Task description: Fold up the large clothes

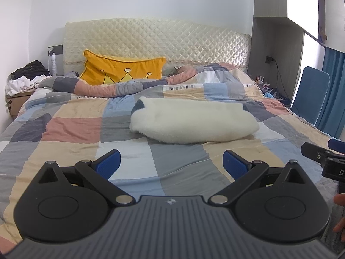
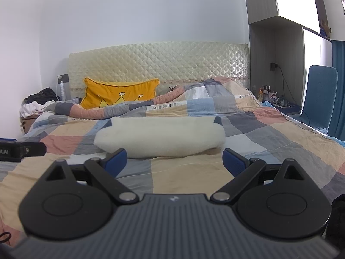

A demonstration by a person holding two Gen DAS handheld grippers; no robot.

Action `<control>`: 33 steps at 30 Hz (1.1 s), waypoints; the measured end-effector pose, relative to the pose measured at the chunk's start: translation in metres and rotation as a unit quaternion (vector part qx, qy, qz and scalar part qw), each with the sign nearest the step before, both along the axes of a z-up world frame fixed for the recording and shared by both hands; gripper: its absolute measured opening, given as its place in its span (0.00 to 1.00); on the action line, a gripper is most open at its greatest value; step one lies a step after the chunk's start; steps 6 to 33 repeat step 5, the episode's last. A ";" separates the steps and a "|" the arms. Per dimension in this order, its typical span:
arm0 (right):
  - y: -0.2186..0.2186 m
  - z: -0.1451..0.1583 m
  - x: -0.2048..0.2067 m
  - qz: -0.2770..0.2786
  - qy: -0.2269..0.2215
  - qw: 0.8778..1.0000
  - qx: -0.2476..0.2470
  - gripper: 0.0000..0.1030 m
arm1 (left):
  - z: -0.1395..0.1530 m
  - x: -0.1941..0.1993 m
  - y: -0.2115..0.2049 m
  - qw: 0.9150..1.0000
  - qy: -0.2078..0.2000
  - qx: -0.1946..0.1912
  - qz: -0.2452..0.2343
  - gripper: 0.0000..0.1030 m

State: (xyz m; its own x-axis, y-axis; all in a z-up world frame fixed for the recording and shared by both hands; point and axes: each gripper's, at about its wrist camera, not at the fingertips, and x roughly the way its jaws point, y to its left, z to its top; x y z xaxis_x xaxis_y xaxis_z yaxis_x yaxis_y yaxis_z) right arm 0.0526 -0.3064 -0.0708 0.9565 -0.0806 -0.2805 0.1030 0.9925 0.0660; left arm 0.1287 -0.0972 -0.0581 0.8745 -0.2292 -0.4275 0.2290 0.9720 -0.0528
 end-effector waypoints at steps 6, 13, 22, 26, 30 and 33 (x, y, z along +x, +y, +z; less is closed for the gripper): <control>-0.001 0.000 0.000 0.000 -0.001 1.000 -0.001 0.94 | 0.001 -0.001 -0.002 1.000 0.001 -0.002 -0.001 0.99; -0.001 0.000 0.000 0.000 -0.001 1.000 -0.001 0.94 | 0.001 -0.001 -0.002 1.000 0.001 -0.002 -0.001 0.99; -0.001 0.000 0.000 0.000 -0.001 1.000 -0.001 0.94 | 0.001 -0.001 -0.002 1.000 0.001 -0.002 -0.001 0.99; -0.001 0.000 0.000 0.000 -0.001 1.000 -0.001 0.94 | 0.001 -0.001 -0.002 1.000 0.001 -0.002 -0.001 0.99; -0.001 0.000 0.000 0.000 -0.001 1.000 -0.001 0.94 | 0.001 -0.001 -0.002 1.000 0.001 -0.002 -0.001 0.99; -0.001 0.000 0.000 0.000 -0.001 1.000 -0.001 0.94 | 0.001 -0.001 -0.002 1.000 0.001 -0.002 -0.001 0.99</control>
